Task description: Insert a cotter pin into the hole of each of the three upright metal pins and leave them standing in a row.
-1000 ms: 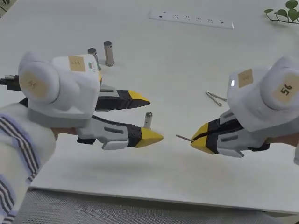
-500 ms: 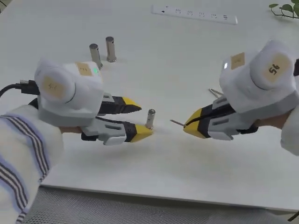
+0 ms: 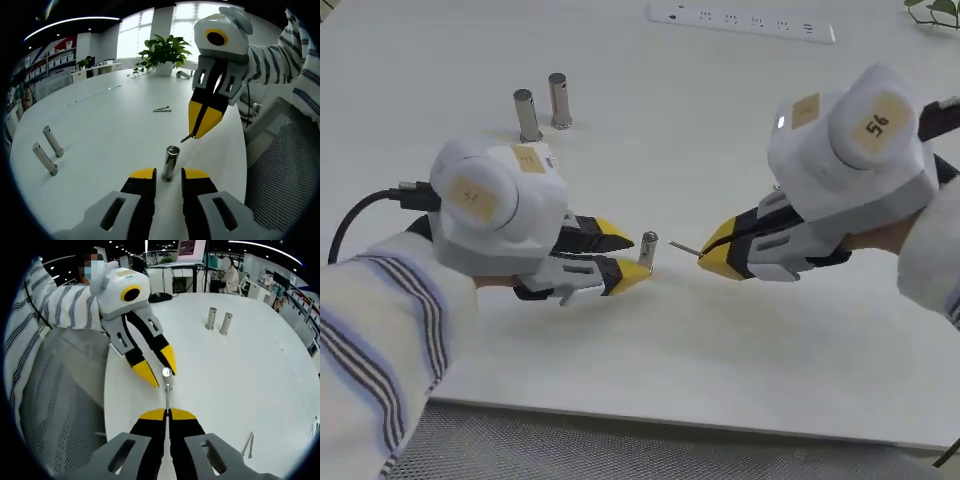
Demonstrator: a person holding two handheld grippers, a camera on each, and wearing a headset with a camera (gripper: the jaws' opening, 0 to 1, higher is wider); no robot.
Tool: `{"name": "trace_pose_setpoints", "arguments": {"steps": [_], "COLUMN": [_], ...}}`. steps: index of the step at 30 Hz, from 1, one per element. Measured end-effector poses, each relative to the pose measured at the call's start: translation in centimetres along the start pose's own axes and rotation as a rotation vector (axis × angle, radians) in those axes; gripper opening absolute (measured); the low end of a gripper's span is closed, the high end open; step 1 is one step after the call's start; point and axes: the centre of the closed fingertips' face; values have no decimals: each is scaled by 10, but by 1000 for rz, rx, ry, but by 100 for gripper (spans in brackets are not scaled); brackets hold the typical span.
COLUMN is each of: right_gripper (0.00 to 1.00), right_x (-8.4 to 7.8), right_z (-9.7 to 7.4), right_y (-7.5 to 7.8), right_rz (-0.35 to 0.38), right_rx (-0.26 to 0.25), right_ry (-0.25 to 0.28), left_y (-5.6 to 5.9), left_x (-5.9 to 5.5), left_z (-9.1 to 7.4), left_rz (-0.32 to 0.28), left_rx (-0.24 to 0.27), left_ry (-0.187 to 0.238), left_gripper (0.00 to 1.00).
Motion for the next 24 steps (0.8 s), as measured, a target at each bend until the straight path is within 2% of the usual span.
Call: {"name": "trace_pose_setpoints", "arguments": {"steps": [5,9,14,19,24], "right_gripper": [2,2,2,2,2], "right_x": [-1,-1,-1,2,3], "right_z": [3,4,6,7,7], "right_y": [3,3,4,5,6], "right_rz": [13,7,2,-6,-28], "right_rx": [2,11,25,42,61], "right_ry": [6,10,16,31,37], "left_y": [3,5,-1,-1,2], "left_x": [5,3,0,1,0], "left_z": [5,9,10,9,7], "left_rz": [-7,2,24,29,92], "left_rx": [4,7,50,41,-6], "left_ry": [18,0,-16,-12,-25], "left_gripper": [17,14,10,8,7]}}
Point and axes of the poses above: the centre of the closed fingertips' face, and the gripper's own axes: z roughly forward along the fingers, y roughly to its right, x roughly out of its top, and after that the axes turned 5 degrees about -z, right-handed
